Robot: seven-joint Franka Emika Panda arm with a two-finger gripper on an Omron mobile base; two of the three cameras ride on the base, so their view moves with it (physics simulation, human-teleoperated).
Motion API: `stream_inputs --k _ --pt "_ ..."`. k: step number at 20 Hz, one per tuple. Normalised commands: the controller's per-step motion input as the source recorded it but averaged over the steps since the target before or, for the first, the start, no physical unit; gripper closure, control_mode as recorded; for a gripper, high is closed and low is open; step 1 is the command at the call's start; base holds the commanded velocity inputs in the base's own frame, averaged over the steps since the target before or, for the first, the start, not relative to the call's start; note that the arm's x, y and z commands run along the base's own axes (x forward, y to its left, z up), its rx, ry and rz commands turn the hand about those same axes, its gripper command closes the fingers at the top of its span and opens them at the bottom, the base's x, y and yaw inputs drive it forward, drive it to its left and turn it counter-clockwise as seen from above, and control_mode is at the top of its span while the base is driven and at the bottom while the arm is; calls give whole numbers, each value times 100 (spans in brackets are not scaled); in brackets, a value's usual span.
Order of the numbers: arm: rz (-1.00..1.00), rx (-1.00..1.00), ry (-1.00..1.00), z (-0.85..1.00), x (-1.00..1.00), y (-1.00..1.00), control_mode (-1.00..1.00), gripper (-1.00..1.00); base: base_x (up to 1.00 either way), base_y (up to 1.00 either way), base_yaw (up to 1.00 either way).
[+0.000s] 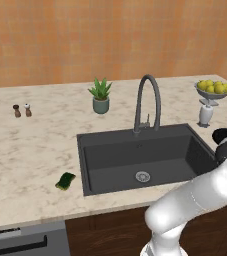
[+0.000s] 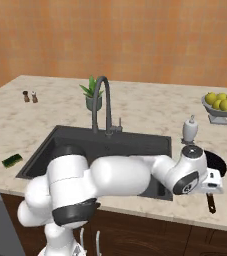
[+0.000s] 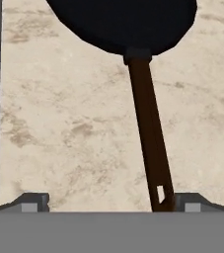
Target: Pick the pan and sponge and place them into the sink. Then turn on the water.
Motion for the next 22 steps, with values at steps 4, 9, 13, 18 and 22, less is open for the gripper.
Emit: stream_inputs --k 4,9,13,18,22 --pt "-5 21 0 -4 8 -48 -100 -100 0 0 0" --pt "0 17 0 0 29 -48 -100 -100 0 0 0" --pt "0 11 0 -8 23 -50 -100 -100 0 0 0" --pt "0 1 4 -58 8 -14 -100 -100 0 0 0" --pt "2 0 1 -50 7 0 -100 -100 0 0 0"
